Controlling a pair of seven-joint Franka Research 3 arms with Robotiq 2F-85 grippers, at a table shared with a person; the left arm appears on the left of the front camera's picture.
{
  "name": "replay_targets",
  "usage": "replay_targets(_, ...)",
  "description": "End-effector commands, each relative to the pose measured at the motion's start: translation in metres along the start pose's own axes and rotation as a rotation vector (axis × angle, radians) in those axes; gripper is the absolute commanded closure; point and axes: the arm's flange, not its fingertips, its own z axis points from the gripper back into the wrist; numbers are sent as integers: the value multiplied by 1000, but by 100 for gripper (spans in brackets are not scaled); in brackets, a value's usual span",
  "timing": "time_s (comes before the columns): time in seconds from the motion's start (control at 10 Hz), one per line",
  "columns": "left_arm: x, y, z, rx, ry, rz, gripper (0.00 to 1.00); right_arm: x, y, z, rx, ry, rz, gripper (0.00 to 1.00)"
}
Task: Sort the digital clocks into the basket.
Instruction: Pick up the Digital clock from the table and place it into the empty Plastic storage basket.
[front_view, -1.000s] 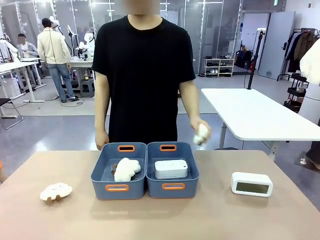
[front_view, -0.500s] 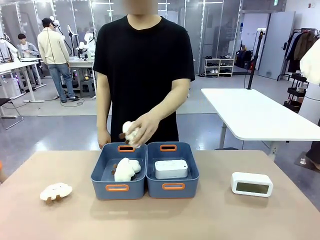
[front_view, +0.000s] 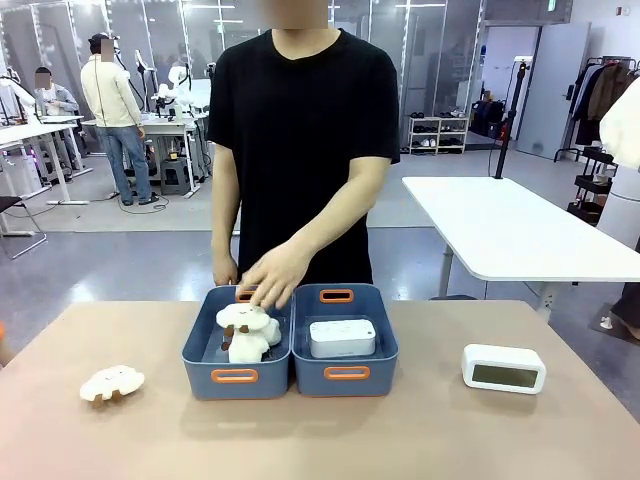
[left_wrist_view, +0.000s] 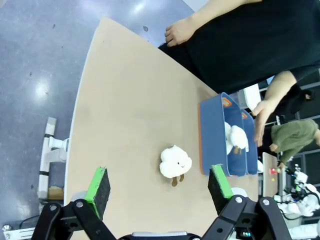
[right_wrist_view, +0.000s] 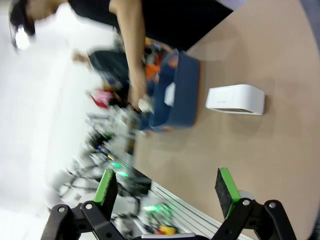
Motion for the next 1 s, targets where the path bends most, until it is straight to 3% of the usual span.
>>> replay_targets(0.0,-2,0,2,-10,11,0,0,23,54,-26,-252,199,499,0)
replay_targets(0.1,-2,0,2,-10,11,0,0,40,74,-59,-360,367,712,0)
replay_targets(0.2,-2,0,2,-10,11,0,0,44,85,-94,-441,473,825,0)
replay_targets(0.4,-2,0,2,-10,11,0,0,38,88,-163,-657,524,1154,0)
replay_targets(0.6,-2,0,2,-10,11,0,0,24,79,-208,-671,642,1216,0)
replay_targets(0.7,-2,0,2,-10,11,0,0,18,73,-225,-730,652,1302,0)
replay_targets(0.8,-2,0,2,-10,11,0,0,16,74,-230,-712,613,1294,0)
replay_targets(0.9,-2,0,2,-10,11,0,0,25,93,-223,-576,688,1022,0)
